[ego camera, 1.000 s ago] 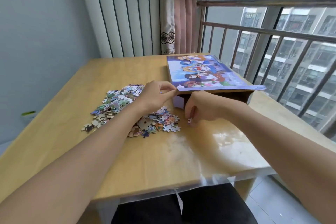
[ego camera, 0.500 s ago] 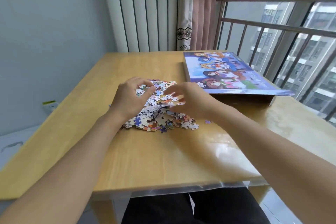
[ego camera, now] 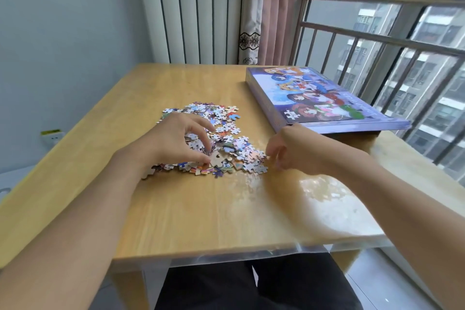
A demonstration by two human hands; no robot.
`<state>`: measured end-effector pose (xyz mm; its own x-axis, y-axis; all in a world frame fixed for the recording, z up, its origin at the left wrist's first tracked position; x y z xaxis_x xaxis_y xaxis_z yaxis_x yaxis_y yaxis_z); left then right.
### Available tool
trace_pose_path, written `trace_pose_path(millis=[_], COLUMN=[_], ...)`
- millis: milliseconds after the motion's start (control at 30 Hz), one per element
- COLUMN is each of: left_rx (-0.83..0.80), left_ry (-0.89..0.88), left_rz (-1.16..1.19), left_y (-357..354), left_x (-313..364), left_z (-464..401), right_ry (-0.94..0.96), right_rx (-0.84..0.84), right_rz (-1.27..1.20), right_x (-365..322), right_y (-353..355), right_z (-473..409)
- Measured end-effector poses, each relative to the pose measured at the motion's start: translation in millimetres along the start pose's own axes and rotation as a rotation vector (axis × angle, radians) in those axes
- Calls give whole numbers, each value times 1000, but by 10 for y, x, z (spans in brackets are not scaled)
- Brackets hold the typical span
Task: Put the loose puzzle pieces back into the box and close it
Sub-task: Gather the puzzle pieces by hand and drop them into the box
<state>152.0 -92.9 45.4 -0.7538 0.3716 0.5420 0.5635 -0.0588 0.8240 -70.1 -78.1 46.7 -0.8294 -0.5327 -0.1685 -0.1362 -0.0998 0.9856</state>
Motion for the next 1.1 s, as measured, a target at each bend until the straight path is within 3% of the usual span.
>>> trace_pose_path(millis=[433,833,1100], left_rx=[-18,-25,-17], left_ry=[-4,-20,5], left_rz=[-39,-18,-6], left_y=[39,39,51], left_x=[-74,5,24], left_z=[-19,-10,3], right_ry=[-16,-18,12], right_rx=[-8,-117,-98], right_rz=[-133,-133,-134], right_x=[40,28,37], right_y=[-12,-72,-91], right_z=[46,26,51])
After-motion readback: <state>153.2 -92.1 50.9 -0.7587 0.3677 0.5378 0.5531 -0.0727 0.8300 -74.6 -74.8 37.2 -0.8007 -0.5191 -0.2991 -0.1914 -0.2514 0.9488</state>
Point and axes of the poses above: each hand's wrist, its own z-axis away from the middle knuckle, its own y-axis out of the back of the hand, x = y × z, the point moved 8 cm from there along -z, towards the middle knuckle, and after that the axes turned 7 degrees about y, right-handed, at the moved point
